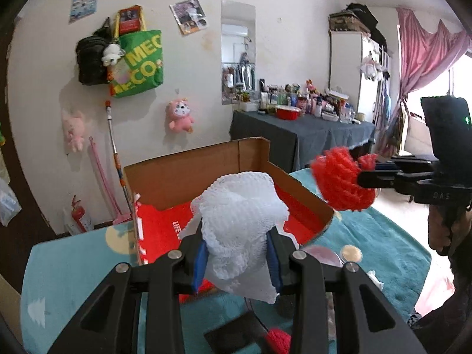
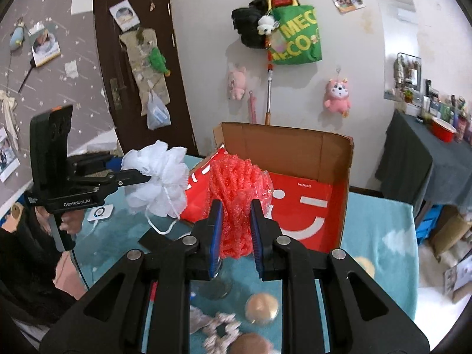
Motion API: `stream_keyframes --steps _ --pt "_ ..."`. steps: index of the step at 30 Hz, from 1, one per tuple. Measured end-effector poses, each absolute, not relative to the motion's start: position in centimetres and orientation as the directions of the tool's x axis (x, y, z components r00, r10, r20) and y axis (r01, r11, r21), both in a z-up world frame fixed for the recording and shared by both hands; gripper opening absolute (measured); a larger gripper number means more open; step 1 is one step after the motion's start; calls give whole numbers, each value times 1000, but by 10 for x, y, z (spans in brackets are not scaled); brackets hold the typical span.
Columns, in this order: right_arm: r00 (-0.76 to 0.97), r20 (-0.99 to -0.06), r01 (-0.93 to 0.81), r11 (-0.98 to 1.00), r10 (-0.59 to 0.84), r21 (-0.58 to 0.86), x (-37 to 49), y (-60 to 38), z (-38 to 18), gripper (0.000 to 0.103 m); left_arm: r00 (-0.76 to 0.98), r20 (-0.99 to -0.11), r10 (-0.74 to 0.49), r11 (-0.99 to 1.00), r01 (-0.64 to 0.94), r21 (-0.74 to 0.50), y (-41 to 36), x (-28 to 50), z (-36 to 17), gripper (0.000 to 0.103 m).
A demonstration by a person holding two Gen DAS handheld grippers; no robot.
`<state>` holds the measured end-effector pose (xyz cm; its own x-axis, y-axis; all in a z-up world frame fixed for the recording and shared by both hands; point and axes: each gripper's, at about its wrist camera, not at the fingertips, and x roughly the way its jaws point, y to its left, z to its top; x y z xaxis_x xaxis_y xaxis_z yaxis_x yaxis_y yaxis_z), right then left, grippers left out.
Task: Organize soft objects
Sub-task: 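Carry the white puff and red net into the red-lined box and release both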
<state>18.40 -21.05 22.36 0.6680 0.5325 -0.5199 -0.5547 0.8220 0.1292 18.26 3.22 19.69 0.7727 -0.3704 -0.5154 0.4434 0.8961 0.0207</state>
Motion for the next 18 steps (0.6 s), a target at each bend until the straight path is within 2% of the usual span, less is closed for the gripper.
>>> stream_keyframes --steps 5,12,18 --pt "649 -596 -553 832 473 58 237 -189 220 18 739 -579 -345 888 457 53 17 232 192 37" --pt "581 -725 -528 849 370 10 330 -162 184 18 684 -679 -265 893 440 95 -4 318 163 38" --pt "532 -806 -470 882 261 -24 408 -144 145 18 625 -747 -227 913 403 60 -10 389 130 38"
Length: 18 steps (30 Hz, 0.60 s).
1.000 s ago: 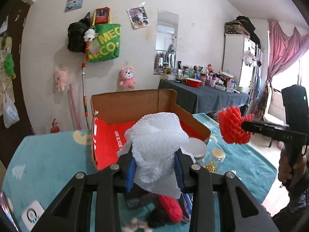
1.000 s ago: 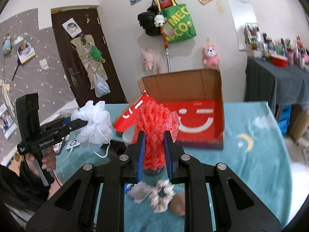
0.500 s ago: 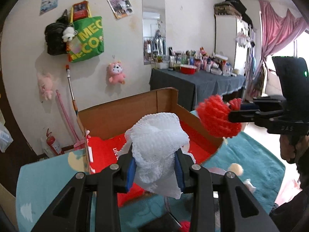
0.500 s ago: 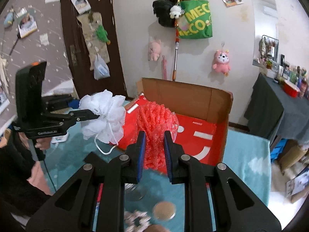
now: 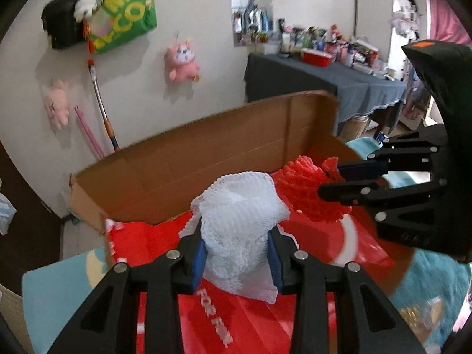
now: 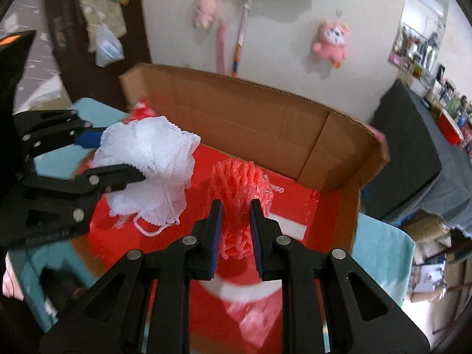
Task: Organize soft objects
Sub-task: 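Carry the white puff and red net into the red-lined box and release both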
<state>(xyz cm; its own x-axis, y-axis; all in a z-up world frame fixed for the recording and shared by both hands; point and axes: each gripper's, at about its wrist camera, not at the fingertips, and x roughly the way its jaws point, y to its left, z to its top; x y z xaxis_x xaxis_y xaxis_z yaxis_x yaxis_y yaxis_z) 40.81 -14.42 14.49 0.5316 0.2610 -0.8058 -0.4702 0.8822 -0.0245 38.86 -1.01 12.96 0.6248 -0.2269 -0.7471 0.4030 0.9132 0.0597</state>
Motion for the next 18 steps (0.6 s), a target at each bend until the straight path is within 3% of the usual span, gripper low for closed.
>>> stream_keyframes --steps 5,18 --pt "451 -863 -420 907 229 20 456 -138 113 18 561 -799 -216 940 340 -15 -3 430 97 39" --pt "440 -866 -348 934 237 79 478 -144 96 19 587 -779 -219 956 290 -50 8 439 81 53"
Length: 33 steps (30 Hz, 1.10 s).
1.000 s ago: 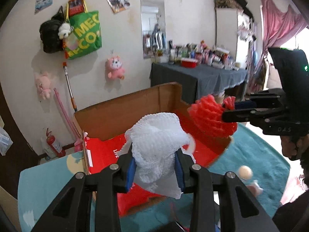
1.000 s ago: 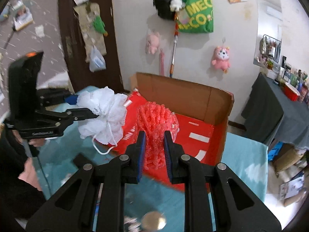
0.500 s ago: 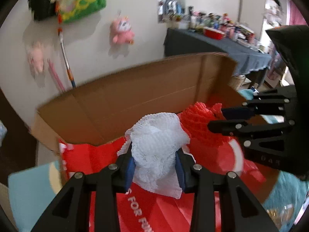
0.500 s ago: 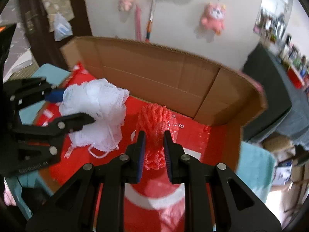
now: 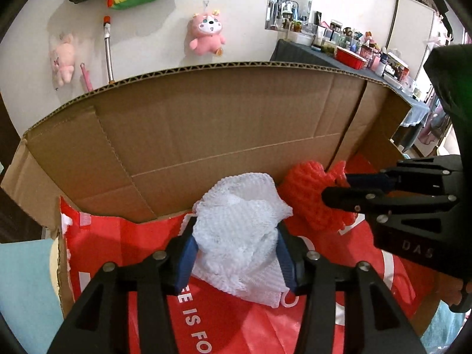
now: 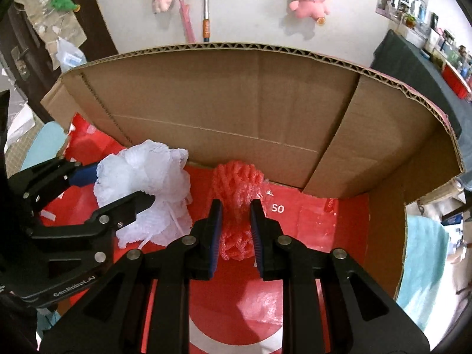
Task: Organize soft objects
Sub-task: 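Carry the white puff and red net into the red-lined box and release both, then withdraw both tools from the box back toward the remaining items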
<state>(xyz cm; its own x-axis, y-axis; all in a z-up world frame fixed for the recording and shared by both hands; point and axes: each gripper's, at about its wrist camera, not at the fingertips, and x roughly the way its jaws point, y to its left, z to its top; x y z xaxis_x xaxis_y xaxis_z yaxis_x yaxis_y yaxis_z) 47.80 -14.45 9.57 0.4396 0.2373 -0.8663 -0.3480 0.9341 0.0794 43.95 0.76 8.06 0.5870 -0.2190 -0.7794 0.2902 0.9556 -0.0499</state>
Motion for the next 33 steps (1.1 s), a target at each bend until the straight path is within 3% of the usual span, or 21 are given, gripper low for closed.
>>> stream_keyframes --steps 13,14,16,17,33 --pt "455 -864 -333 941 216 60 485 -142 93 28 612 -773 -168 961 277 10 5 441 83 70" --pt "455 -863 -330 942 217 62 485 -142 92 36 613 -773 -166 961 275 11 5 441 83 71" --pt "450 -864 -327 942 225 75 485 -143 91 63 621 -768 -156 963 267 20 6 441 84 74" --pt "467 -861 -313 948 200 51 485 -143 91 68 626 -765 -148 965 261 26 7 440 84 77" --pt "518 -836 -276 960 181 37 459 -154 117 70 718 -676 -165 977 215 -10 28 388 132 102"
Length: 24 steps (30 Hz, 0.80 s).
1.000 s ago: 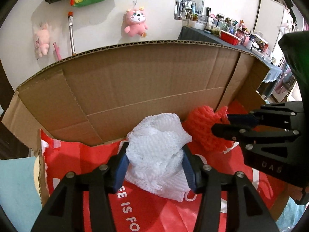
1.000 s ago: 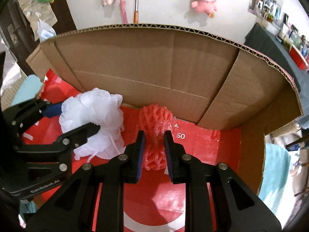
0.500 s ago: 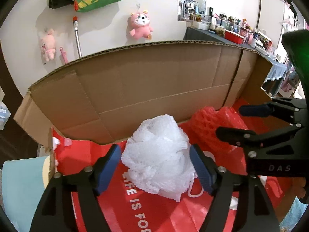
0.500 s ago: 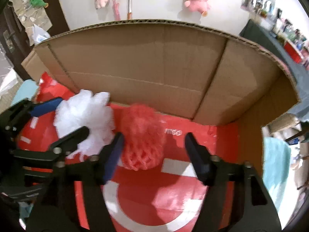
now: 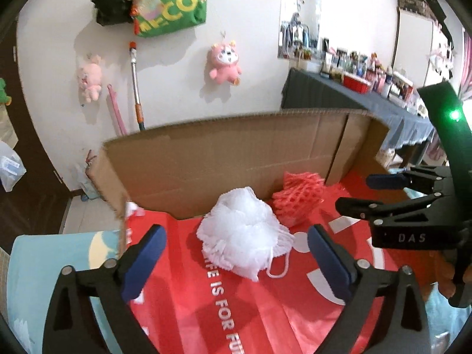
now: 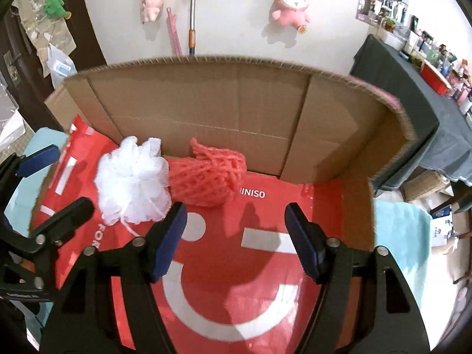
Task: Organize soft objects
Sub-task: 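Withdraw both tools from the box back toward the remaining items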
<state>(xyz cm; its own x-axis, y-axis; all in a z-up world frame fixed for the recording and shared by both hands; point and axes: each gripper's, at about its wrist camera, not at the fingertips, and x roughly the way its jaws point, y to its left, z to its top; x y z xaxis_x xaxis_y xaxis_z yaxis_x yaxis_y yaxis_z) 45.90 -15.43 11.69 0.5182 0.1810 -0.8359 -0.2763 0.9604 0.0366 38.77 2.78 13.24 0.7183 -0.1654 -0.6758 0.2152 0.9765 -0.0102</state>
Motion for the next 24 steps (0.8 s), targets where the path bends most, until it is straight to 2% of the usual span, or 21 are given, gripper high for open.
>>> stream_keyframes --steps 2,6,8,10,17,24 --pt "537 -824 -267 963 181 38 448 -159 130 76 739 -653 -166 979 204 -19 31 374 144 103" --pt "596 -781 -260 965 186 32 415 -168 165 78 779 -604 -170 982 188 -34 36 336 173 103" --pt "621 -760 -256 966 194 38 397 -170 179 85 795 -580 -176 982 183 -48 37 317 186 103" --pt "658 -726 -257 966 199 32 373 -174 197 88 808 -559 -184 981 182 -60 39 299 196 103" --pt "759 -610 -280 960 227 9 288 -182 239 90 856 -477 -197 980 189 -66 38 225 228 103" --pt "876 -428 -272 960 221 -60 182 -188 258 94 897 -392 -207 978 196 -67 33 156 236 103"
